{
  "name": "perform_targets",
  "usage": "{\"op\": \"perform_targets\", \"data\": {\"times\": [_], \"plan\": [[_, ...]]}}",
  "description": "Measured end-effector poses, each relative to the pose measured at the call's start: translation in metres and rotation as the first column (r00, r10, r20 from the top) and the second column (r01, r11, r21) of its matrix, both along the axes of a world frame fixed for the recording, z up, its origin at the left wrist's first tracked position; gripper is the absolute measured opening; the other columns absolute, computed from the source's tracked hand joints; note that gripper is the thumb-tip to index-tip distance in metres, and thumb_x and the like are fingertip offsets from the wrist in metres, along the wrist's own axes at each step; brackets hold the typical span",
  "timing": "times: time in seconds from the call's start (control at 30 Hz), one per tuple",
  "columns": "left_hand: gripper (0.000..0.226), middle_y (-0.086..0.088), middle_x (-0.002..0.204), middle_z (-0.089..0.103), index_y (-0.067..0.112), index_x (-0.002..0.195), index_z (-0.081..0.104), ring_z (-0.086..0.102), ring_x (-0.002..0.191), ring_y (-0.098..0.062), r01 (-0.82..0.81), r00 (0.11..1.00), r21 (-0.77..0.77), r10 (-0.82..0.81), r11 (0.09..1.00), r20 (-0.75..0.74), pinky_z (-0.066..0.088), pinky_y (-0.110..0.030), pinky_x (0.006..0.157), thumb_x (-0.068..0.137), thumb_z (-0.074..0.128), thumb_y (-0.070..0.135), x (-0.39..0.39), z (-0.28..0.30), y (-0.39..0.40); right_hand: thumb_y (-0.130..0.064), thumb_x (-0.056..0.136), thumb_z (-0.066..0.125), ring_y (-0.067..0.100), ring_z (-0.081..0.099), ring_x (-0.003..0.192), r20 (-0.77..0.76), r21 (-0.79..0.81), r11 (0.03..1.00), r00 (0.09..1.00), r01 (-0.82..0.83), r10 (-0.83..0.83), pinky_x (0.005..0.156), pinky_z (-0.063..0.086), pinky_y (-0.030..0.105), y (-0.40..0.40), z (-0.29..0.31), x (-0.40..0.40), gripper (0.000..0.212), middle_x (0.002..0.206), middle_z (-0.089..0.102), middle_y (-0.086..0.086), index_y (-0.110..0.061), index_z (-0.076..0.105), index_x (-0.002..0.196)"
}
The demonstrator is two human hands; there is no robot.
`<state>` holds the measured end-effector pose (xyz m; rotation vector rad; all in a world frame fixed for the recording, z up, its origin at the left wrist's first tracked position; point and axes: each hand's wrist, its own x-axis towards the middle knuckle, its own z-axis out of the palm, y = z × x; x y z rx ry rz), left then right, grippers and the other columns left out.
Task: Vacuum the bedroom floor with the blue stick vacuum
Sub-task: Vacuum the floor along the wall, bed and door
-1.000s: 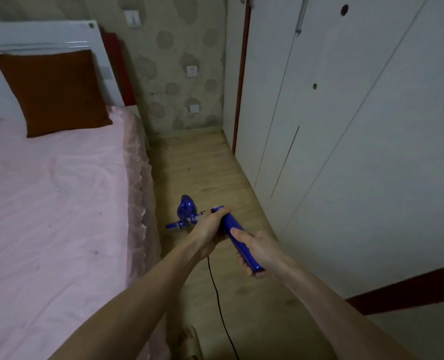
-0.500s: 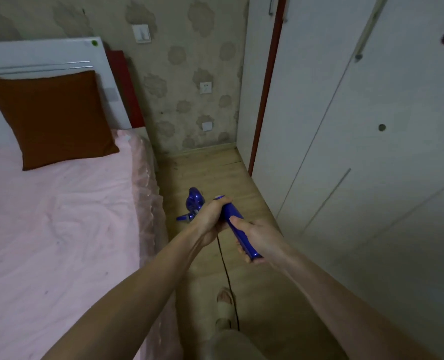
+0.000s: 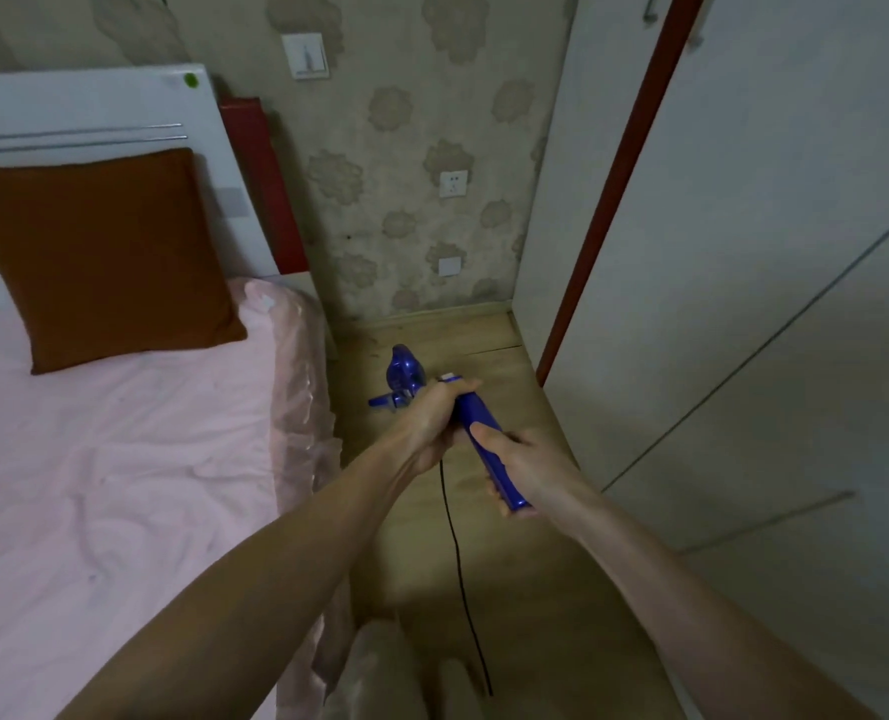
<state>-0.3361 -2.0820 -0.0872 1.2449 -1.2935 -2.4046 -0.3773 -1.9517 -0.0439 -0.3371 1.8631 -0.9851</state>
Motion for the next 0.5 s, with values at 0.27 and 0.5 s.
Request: {"op": "perform_targets", "data": {"times": [0.27,0.5], "plan": [[0.017,-0.003,0.076,0.052,0.009,0.103,0.049,0.055,0.065,-0.013,0.044,0.998,0.052,-0.046,0.998,0.047,0.051,-0.023,0.053,0.091,0.06,0.015,-0.05,-0.035,-0.137,-0.048,0.095,0.053,0.012,0.056,0.053,0.011,0.057,0.997,0.998,0.057,-0.058,0.049,0.046,0.024,-0.136,-0.031,-0.042,0.047,0.068,0.059,0.003,-0.004,0.056,0.112],[0.016,-0.006,0.082,0.054,0.009,0.101,0.05,0.057,0.074,-0.017,0.029,0.997,0.084,-0.035,0.996,0.075,0.052,-0.03,0.069,0.09,0.06,0.014,-0.076,-0.059,-0.243,-0.052,0.095,0.05,0.009,0.055,0.048,0.015,0.117,0.992,0.998,0.051,-0.053,0.05,0.045,0.024,-0.245,-0.056,-0.066,0.049,0.067,0.06,0.001,-0.006,0.056,0.111]]}}
